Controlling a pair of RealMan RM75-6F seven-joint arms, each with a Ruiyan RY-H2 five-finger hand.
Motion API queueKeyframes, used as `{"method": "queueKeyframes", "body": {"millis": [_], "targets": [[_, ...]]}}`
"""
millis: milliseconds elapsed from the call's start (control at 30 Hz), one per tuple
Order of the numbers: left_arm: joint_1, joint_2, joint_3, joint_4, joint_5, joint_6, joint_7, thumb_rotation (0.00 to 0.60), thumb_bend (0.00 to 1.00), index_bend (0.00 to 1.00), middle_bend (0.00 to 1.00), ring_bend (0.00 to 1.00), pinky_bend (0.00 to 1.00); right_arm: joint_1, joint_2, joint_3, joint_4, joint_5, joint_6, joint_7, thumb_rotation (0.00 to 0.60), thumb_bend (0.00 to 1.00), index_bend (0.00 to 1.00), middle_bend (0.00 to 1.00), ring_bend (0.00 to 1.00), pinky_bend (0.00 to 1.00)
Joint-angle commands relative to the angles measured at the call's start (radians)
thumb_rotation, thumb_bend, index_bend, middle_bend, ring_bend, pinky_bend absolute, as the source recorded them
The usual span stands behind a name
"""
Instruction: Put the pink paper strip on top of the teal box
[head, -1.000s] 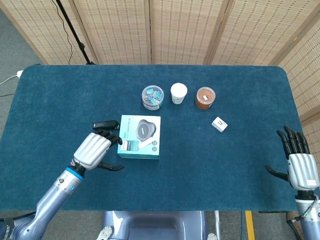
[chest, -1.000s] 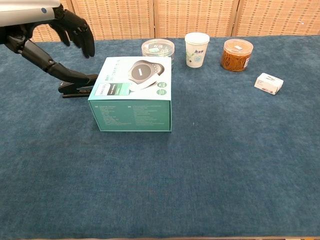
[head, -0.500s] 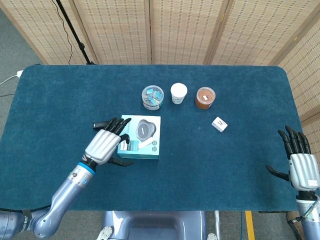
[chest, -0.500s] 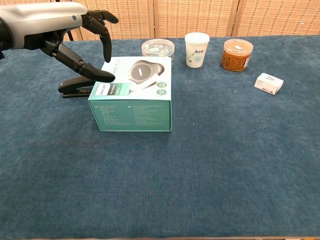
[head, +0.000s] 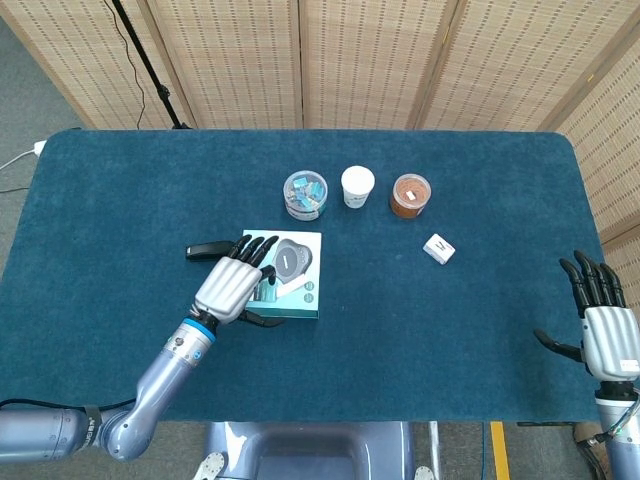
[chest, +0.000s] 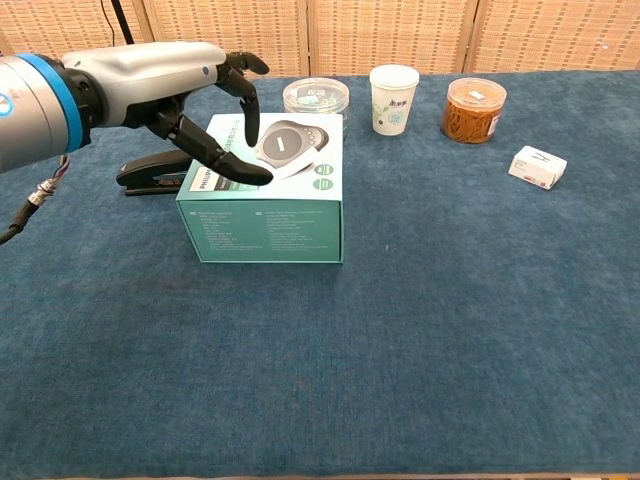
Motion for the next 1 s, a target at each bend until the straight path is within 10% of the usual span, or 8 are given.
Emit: {"method": "queueKeyframes", "body": {"millis": [33, 1000], "targets": [[-0.011, -0.016, -0.001, 0.016, -0.011, 0.003, -0.001, 0.287, 0.0, 0.46, 0.0, 0.0, 0.0, -0.001, 0.001, 0.0, 0.0, 0.0, -0.001, 0.003, 0.6, 0.0, 0.04, 0.0, 0.0, 0.0], [-0.045, -0.099, 0.049, 0.089, -0.01, 0.042, 0.03, 0.289, 0.0, 0.46, 0.0, 0.0, 0.0, -0.003, 0.008, 0.008, -0.003, 0.002, -0.01, 0.02, 0.6, 0.0, 0.05, 0.0, 0.0, 0.0]]}}
